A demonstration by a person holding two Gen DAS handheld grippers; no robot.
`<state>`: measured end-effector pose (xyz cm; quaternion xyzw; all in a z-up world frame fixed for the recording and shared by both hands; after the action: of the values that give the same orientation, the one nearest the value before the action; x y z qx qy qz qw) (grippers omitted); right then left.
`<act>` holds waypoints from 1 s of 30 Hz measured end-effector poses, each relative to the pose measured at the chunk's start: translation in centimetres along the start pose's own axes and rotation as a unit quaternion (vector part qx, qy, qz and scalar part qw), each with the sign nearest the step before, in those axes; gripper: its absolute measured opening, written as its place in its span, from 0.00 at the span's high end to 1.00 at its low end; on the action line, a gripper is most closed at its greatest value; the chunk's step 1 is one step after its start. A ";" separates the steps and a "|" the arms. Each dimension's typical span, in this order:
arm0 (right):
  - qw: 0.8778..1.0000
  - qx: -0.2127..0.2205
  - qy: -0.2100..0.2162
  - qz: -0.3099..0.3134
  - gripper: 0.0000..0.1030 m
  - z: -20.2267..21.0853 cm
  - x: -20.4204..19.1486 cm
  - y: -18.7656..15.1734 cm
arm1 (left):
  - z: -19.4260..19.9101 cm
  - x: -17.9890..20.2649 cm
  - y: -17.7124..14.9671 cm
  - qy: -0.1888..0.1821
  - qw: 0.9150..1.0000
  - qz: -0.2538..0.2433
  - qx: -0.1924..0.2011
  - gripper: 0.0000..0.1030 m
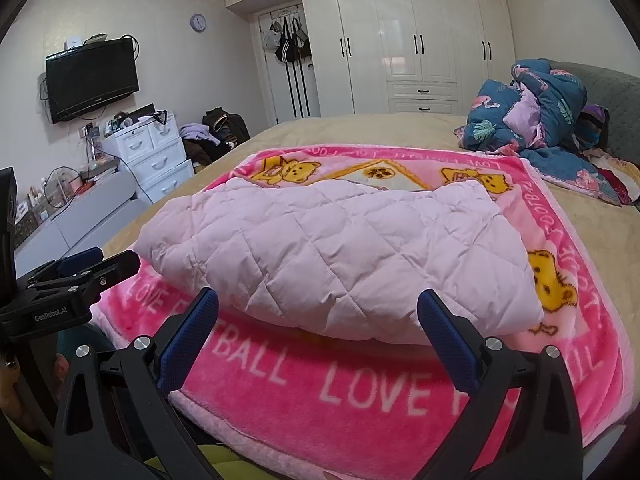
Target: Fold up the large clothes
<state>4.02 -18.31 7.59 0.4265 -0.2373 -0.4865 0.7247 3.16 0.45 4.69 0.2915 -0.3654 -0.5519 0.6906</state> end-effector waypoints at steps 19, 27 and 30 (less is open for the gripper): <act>1.000 -0.005 0.003 -0.003 0.04 -0.4 -0.2 -0.2 | 0.0 -0.3 0.1 0.012 1.000 -0.003 -0.005 0.09; 1.000 -0.005 0.004 -0.003 0.04 -0.4 -0.2 -0.2 | 0.0 -0.3 0.1 0.012 1.000 -0.002 -0.005 0.09; 1.000 -0.005 0.003 -0.003 0.04 -0.4 -0.2 -0.3 | 0.0 -0.3 0.1 0.013 1.000 -0.003 -0.005 0.09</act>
<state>4.12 -17.98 7.16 0.4253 -0.2316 -0.4880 0.7261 3.17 0.72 4.67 0.2964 -0.3525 -0.5519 0.6952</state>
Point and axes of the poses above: each gripper's, at about its wrist camera, not at the fingertips, and z roughly against the way its jaws point, x to its right, y to its top, the point moved 4 cm from there along -z, roughly the way its jaws point, and after that the axes turned 6 degrees about z, right-handed, at the moved point
